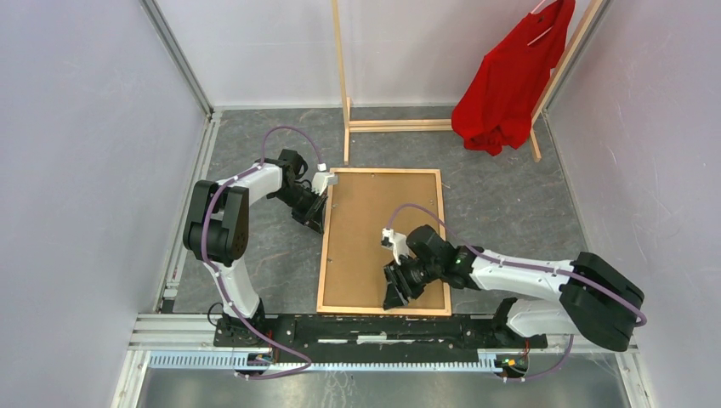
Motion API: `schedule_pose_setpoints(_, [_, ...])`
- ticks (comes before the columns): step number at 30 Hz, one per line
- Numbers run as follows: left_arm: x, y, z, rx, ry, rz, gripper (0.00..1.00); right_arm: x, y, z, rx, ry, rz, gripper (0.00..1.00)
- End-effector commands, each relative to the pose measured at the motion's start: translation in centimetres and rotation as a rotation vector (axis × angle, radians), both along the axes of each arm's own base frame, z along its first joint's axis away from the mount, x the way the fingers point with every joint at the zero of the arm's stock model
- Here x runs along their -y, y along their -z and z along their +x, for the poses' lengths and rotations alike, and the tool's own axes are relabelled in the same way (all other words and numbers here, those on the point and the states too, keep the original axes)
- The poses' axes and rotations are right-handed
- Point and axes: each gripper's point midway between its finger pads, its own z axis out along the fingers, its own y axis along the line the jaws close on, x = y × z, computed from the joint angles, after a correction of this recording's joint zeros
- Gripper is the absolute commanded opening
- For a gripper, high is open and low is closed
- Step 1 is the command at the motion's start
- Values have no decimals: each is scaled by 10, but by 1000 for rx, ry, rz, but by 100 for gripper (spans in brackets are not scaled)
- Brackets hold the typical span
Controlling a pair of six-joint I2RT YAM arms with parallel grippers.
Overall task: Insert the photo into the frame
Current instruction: Install the photo frame at the center of the board.
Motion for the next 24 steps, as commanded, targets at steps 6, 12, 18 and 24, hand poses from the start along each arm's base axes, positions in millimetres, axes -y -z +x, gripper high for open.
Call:
schedule_pose_setpoints(6, [-3, -1, 9, 65, 11, 27, 20, -14, -18, 27, 113, -32, -11, 53])
schedule_pose_setpoints(12, [-3, 0, 8, 63, 11, 27, 20, -5, -1, 17, 73, -44, -37, 53])
schedule_pose_setpoints(18, [-2, -2, 10, 64, 7, 22, 19, 0, 5, 13, 64, -54, -49, 55])
schedule_pose_setpoints(24, [-1, -5, 14, 73, 2, 20, 18, 1, 8, 8, 40, -74, -52, 55])
